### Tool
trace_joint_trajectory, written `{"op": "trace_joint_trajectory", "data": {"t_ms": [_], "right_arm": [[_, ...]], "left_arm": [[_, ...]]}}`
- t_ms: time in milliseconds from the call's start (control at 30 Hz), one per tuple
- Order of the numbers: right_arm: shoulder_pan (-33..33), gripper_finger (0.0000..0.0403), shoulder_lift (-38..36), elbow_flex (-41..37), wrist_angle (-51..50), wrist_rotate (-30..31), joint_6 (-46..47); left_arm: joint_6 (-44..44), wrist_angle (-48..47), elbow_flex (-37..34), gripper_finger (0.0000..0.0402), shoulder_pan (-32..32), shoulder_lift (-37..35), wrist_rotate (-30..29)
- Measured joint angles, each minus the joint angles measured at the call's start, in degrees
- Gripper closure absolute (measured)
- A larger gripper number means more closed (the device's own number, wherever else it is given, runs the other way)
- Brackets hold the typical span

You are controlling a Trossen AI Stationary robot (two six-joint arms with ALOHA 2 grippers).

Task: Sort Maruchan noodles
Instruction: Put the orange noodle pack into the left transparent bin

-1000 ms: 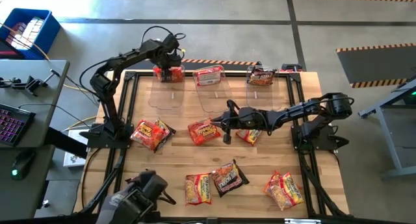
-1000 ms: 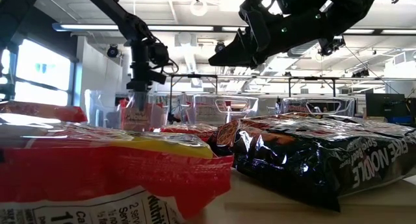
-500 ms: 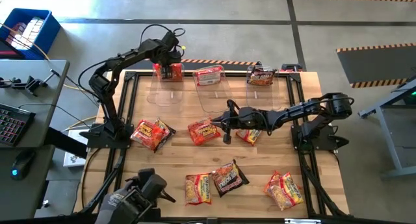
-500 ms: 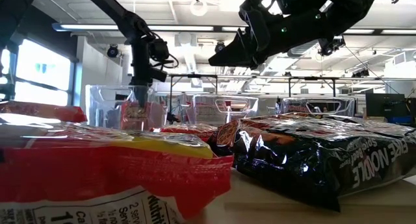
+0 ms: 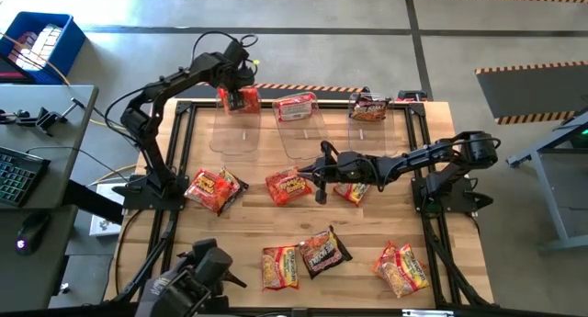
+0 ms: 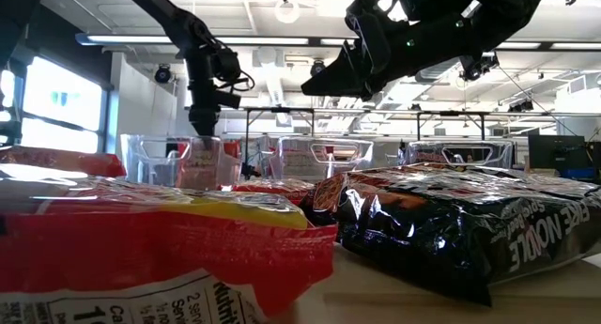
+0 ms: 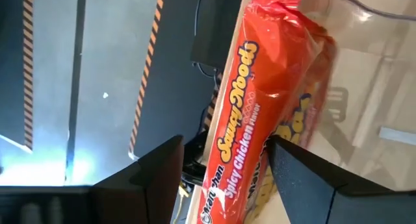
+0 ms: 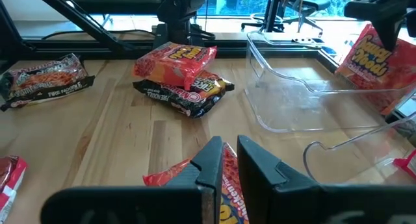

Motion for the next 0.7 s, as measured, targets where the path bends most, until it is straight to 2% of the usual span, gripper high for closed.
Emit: {"op": "trace_joint_trajectory", "data": {"t_ms": [567,700], "right_arm": [[1.32,0.0373,0.0,0.01,-0.41,0.02,0.87],[1.81,0.0373,0.0,0.0,-0.48,0.04,0.87]], "left_arm": [[-2.67,-0.38,0.0,0.0188,-4.09,0.05,-4.02],[-3.57,-0.44,0.0,0.0188,-5.03,0.05,-7.53]]}}
